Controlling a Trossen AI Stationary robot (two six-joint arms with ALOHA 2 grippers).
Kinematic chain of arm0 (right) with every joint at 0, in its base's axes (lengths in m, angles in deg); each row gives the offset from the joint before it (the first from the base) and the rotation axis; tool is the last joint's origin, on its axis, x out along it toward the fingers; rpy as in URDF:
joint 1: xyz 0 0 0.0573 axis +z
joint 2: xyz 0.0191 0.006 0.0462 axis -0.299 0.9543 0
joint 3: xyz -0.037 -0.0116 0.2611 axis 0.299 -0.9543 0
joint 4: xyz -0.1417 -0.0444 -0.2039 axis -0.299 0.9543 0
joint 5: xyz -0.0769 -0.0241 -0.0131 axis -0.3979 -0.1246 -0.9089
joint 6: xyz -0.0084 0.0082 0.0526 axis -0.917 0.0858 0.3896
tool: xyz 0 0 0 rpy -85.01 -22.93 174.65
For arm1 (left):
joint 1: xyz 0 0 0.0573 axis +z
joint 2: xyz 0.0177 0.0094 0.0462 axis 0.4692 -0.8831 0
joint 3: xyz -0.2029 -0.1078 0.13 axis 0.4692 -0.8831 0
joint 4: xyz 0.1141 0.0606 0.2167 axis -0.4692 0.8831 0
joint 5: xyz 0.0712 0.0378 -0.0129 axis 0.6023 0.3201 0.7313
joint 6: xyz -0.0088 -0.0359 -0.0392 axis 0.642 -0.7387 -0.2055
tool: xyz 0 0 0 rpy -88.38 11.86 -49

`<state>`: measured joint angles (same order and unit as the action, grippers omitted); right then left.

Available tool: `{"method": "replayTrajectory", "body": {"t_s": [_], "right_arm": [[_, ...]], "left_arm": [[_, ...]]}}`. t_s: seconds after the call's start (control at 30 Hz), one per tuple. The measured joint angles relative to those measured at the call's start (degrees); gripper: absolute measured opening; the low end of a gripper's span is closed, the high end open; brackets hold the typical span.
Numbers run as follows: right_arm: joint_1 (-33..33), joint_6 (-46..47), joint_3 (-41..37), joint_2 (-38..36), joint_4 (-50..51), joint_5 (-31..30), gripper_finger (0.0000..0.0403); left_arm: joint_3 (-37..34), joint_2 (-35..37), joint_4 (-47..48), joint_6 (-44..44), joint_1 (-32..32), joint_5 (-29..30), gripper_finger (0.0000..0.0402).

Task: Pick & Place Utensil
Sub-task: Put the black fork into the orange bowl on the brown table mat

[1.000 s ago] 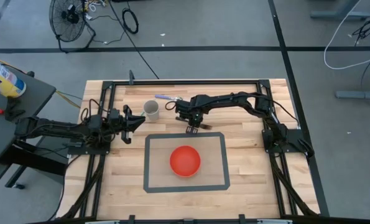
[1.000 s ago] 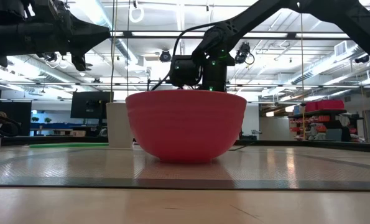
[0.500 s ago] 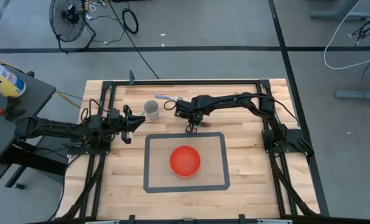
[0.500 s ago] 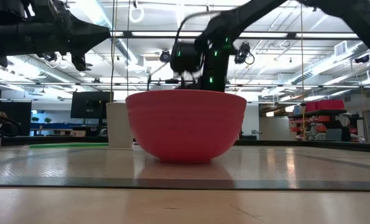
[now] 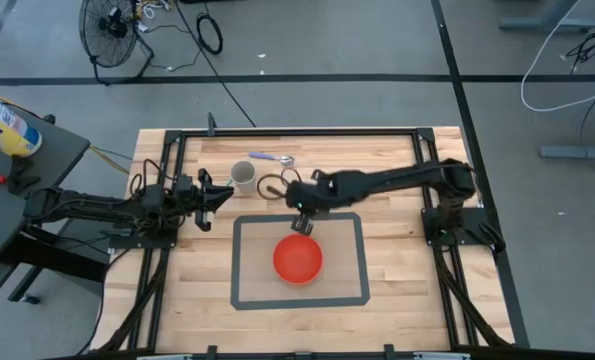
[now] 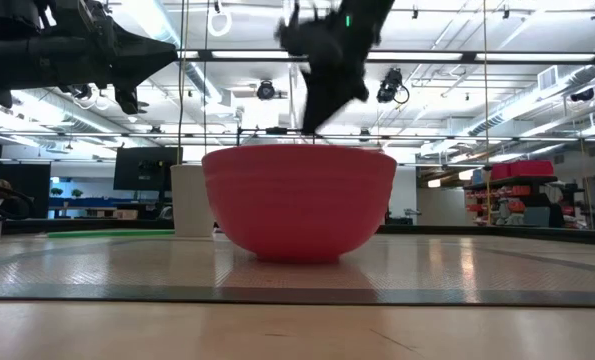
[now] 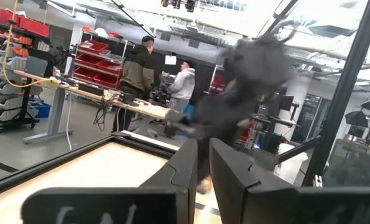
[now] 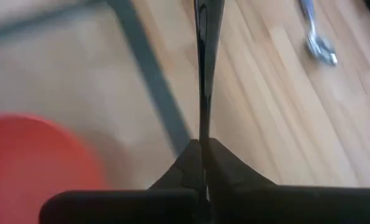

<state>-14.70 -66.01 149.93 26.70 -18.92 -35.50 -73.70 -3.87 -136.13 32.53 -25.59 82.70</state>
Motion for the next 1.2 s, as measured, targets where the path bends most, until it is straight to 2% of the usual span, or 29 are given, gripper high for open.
{"method": "replayTrajectory", "body": {"t_s": [0.3,0.47,0.63,0.73,1.2], "right_arm": [[10.5,4.0,-0.9,0.2,-14.4,-0.4,0.0005],[13.4,4.8,-8.6,0.3,-25.3,-5.8,0.0005],[13.7,5.7,-18.2,0.3,-40.7,-4.0,0.0006],[13.9,6.3,-21.9,0.3,-45.4,-4.0,0.0006],[14.4,-3.7,-26.3,0.4,-47.1,-2.2,0.0006]], "left_arm": [[0.0,0.0,0.0,-0.1,0.0,0.0,0.0048],[0.0,0.0,-0.1,-0.2,0.0,-0.5,0.0048],[0.0,0.0,-0.2,-0.2,0.0,-1.5,0.0048],[0.0,0.0,-0.2,-0.2,0.0,-1.5,0.0048],[0.0,0.0,-0.3,-0.2,0.0,-1.5,0.0048]]}}
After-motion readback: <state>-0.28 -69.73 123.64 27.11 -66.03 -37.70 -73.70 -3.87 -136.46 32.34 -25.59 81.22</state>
